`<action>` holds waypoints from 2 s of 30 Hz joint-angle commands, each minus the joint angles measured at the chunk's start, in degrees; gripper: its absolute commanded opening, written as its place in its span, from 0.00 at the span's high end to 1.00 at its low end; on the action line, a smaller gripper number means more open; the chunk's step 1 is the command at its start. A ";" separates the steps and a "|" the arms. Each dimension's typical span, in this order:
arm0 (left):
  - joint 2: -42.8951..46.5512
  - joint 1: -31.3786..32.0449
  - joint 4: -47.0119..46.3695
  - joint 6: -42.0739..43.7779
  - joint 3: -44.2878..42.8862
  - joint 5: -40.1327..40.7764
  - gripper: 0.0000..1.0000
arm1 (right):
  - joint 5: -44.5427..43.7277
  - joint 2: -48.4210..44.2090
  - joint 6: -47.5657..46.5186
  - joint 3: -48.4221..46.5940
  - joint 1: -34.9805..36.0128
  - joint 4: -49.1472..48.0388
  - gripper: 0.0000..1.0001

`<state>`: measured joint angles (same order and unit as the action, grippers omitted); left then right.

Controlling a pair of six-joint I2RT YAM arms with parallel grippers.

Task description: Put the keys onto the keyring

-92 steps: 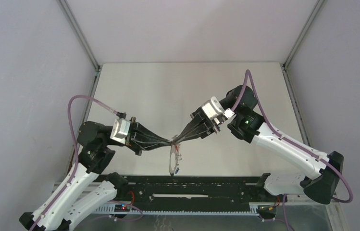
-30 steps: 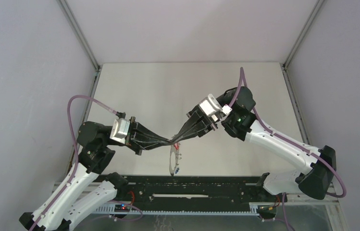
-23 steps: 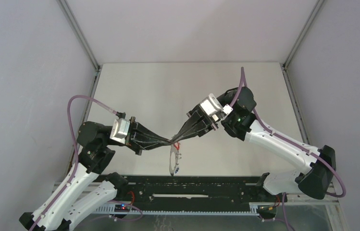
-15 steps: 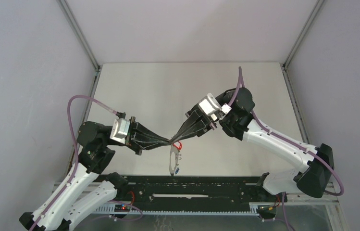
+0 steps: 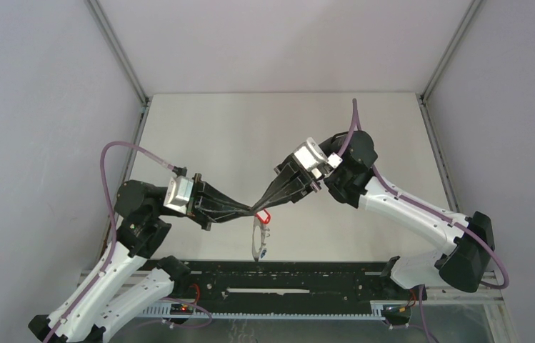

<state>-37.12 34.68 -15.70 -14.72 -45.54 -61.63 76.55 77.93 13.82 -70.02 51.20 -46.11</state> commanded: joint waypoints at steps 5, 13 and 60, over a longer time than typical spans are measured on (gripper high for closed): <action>0.46 1.00 -0.75 1.60 -2.76 -0.86 1.00 | -1.27 -0.49 3.90 -0.05 -2.92 -2.81 1.00; 0.55 0.99 -0.64 1.52 -2.97 -0.41 1.00 | 3.65 0.49 16.95 -0.04 -5.85 -14.41 1.00; -0.36 1.00 -2.71 -2.15 -3.72 2.30 1.00 | 2.59 3.99 26.45 -0.04 -5.66 -29.61 1.00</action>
<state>-38.20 35.35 -16.23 -17.93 -45.93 -58.87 80.44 83.83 41.89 -70.00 46.13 -76.36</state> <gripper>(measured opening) 0.008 0.006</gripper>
